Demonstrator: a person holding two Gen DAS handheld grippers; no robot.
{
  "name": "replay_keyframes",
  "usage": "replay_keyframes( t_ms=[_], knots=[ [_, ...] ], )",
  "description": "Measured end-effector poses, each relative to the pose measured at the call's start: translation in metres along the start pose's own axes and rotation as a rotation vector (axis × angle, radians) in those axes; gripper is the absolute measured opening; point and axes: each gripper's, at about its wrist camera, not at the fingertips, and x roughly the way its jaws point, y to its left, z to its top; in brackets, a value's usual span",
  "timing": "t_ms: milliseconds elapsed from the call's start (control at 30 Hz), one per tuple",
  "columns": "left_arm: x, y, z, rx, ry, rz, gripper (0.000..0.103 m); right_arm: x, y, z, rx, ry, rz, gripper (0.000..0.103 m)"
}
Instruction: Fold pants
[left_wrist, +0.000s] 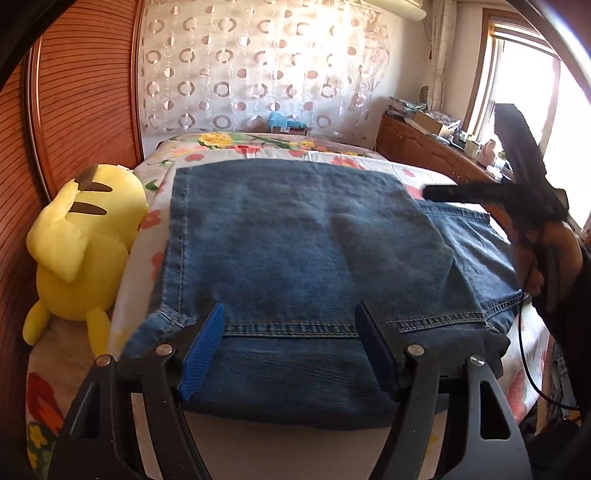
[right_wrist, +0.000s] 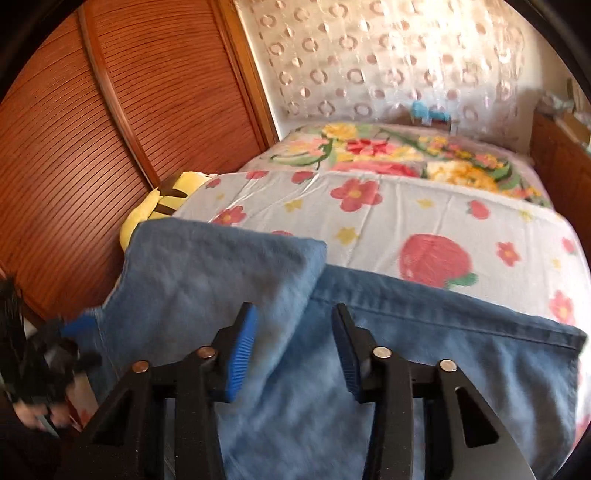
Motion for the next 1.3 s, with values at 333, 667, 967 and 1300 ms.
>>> replay_keyframes(
  t_ms=[333,667,967,1300],
  knots=[
    [0.000,-0.001,-0.004,0.002,-0.003,0.000,0.073,0.047,-0.009,0.041,0.025,0.049,0.012,0.007],
    [-0.003,-0.003,-0.006,-0.003,-0.004,0.009,0.073,0.021,0.030,0.049,-0.137,-0.103,-0.066,0.004],
    [-0.006,-0.017,0.000,0.030,-0.020,-0.004,0.073,0.008,0.001,0.012,-0.108,-0.106,-0.093,0.004],
    [0.005,-0.055,0.018,0.096,-0.024,-0.053,0.073,-0.061,-0.034,-0.052,-0.075,-0.165,-0.141,0.004]
  ],
)
